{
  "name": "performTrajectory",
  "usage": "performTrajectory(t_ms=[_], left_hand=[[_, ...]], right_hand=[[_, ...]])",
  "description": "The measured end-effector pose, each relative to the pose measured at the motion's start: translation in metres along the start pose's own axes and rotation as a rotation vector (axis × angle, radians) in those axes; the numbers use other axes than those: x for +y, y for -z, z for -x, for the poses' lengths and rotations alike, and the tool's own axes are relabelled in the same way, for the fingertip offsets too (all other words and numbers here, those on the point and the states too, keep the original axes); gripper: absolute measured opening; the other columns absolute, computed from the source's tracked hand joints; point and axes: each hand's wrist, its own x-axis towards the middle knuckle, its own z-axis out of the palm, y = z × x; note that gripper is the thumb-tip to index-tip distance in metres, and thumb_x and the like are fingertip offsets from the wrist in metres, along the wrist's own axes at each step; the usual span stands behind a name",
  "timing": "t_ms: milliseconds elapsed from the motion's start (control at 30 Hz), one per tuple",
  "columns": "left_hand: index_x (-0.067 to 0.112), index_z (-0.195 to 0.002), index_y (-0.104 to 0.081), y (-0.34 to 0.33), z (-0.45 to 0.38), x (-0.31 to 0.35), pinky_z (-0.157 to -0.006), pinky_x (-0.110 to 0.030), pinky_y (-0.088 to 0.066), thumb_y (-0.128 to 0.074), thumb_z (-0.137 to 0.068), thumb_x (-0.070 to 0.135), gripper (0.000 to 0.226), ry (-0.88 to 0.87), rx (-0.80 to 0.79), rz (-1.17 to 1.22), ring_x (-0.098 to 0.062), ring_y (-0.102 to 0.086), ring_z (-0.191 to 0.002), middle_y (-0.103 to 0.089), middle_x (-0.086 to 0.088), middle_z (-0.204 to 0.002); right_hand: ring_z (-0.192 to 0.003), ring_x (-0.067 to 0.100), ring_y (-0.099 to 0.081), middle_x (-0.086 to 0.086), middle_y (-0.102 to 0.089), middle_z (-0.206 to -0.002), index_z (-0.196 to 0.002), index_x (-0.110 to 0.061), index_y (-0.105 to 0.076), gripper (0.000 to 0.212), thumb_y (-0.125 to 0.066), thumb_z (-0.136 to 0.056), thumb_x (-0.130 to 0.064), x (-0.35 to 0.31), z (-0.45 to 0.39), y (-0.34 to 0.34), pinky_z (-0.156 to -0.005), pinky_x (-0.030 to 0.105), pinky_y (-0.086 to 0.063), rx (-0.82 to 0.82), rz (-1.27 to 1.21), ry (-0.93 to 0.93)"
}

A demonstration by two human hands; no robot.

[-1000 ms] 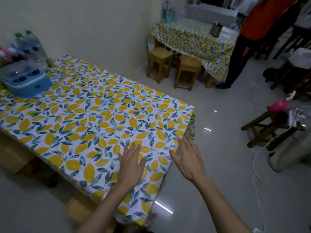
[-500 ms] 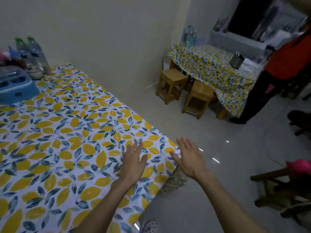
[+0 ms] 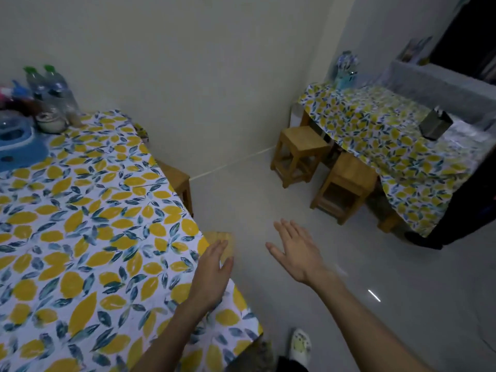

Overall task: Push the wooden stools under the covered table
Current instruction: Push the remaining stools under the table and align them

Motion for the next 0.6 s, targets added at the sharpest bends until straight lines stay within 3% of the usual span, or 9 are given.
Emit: performTrajectory(t_ms=[167,367,467,600], left_hand=[[0.009,-0.138,-0.045,-0.064,-0.070,0.042,-0.114,-0.033,-0.025,-0.053,-0.095,0.017,0.044,0.105,0.176,0.042,-0.025,-0.035,-0.138,-0.042,-0.011,-0.147],[0.009,-0.140,-0.041,-0.111,-0.132,0.095,-0.118,-0.034,-0.017,-0.041,-0.089,0.037,0.058,0.254,0.287,0.057,-0.026,-0.027,-0.142,-0.036,-0.012,-0.151],[0.009,-0.140,-0.041,-0.118,-0.156,0.102,-0.118,-0.036,-0.018,-0.040,-0.085,0.038,0.062,0.325,0.366,0.034,-0.029,-0.026,-0.142,-0.035,-0.014,-0.150],[0.016,-0.139,-0.044,-0.112,-0.202,0.105,-0.114,-0.029,-0.018,-0.036,-0.096,0.032,0.046,0.393,0.476,0.062,-0.025,-0.028,-0.141,-0.035,-0.013,-0.151]], right_hand=[[-0.150,0.020,-0.003,0.002,-0.008,-0.163,-0.154,-0.022,-0.012,0.069,-0.020,-0.097,-0.061,0.073,-0.081,0.026,-0.121,0.041,-0.003,-0.049,0.013,0.156],[-0.150,0.019,-0.003,0.002,-0.009,-0.163,-0.154,-0.022,-0.012,0.068,-0.029,-0.098,-0.057,0.153,-0.172,0.062,-0.122,0.037,-0.002,-0.096,0.072,0.295],[-0.149,0.021,-0.007,0.003,-0.012,-0.163,-0.154,-0.020,-0.015,0.068,-0.031,-0.098,-0.056,0.167,-0.213,0.074,-0.121,0.036,-0.003,-0.111,0.065,0.369],[-0.149,0.022,-0.006,0.002,-0.010,-0.163,-0.154,-0.020,-0.013,0.068,-0.031,-0.099,-0.055,0.162,-0.287,0.090,-0.121,0.035,-0.002,-0.144,0.064,0.514]])
